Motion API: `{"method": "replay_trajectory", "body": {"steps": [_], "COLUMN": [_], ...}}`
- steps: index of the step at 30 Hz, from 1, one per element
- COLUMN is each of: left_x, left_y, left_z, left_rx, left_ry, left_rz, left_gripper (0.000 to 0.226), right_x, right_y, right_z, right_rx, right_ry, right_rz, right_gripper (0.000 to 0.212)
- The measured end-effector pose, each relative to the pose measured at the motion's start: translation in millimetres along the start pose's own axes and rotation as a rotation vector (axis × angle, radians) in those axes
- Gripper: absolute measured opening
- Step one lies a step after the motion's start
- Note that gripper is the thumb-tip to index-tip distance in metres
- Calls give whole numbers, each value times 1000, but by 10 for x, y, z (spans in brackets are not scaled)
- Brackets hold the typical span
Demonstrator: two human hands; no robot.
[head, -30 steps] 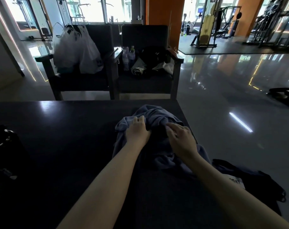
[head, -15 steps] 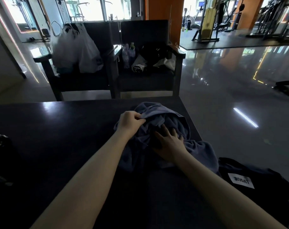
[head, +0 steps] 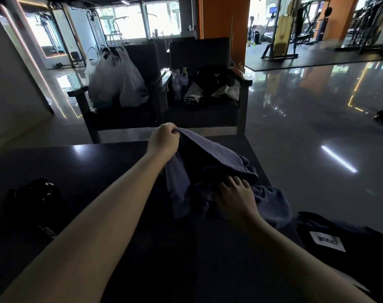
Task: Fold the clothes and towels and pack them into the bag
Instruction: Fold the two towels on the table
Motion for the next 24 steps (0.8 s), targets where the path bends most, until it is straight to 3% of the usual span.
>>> {"method": "replay_trajectory", "body": {"steps": [1, 6, 9, 12, 14, 19, 24], "left_x": [41, 314, 405, 397, 321, 78, 44], "left_y": [59, 327, 514, 690, 770, 948, 1073], "left_z": [27, 169, 256, 318, 347, 455, 673], "left_rx": [-2, -31, -12, 11, 20, 49, 38], "left_ry": [-4, -71, -97, -102, -83, 9, 41], "left_rz": [17, 68, 67, 19, -48, -150, -165], "left_gripper": [25, 24, 23, 23, 24, 24, 22], "right_x": [20, 223, 205, 246, 245, 391, 411], "right_y": [100, 437, 311, 290, 372, 982, 1707], "right_z": [21, -160, -249, -177, -151, -162, -195], "right_rx": [35, 40, -120, -111, -44, 232, 314], "right_ry": [-36, -333, -339, -444, -441, -396, -246], "right_rz": [-36, -185, -159, -204, -239, -684, -657], "right_gripper": [32, 59, 33, 21, 22, 35, 41]}}
Point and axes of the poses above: each hand's wrist, its own z-axis away from the middle knuckle, its own y-axis out of the back of the hand, x = y × z, the point moved 7 cm from there along -z, towards the middle knuckle, and after that the axes turned 4 degrees about -x, right-handed, at the moved point
